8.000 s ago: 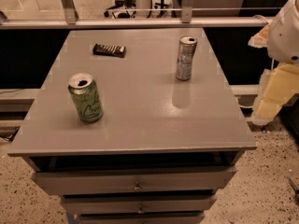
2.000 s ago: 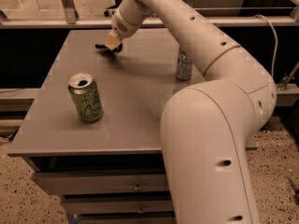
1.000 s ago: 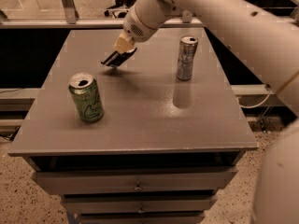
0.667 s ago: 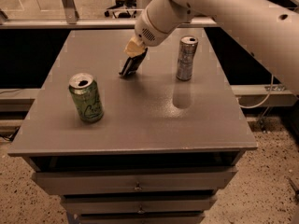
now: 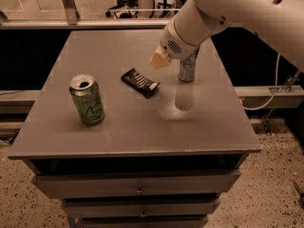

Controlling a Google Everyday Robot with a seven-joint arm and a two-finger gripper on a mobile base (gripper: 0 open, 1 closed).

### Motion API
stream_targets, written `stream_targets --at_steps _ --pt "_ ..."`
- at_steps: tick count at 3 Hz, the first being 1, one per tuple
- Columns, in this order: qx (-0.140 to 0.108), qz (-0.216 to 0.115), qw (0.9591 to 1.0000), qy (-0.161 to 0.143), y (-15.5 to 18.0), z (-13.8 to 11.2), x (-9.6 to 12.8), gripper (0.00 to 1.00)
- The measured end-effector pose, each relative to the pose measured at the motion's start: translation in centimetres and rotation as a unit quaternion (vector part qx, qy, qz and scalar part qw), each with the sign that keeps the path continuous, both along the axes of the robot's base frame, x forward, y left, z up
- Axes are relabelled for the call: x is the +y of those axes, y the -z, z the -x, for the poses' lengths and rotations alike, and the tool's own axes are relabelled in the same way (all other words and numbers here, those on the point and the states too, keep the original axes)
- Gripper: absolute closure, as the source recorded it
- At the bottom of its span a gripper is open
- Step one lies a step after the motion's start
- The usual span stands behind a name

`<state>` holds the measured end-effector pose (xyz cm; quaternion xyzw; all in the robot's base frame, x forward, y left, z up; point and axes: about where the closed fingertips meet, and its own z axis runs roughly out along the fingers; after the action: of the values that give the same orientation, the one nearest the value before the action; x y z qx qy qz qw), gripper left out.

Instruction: Move rxbar chocolate near redbull can

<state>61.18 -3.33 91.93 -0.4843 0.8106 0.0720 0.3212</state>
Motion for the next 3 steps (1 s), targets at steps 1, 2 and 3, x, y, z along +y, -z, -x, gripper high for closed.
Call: stream_targets --at_steps 1,2,3 --pt "0.004 -0.021 0.9997 -0.011 0.3 2.0 0.2 0.69" --pt "0.006 -0.045 0.9988 -0.019 0.7 2.8 1.2 0.46" --pt "0.001 -0.077 0.9967 -0.023 1.1 3.4 2.0 0.22"
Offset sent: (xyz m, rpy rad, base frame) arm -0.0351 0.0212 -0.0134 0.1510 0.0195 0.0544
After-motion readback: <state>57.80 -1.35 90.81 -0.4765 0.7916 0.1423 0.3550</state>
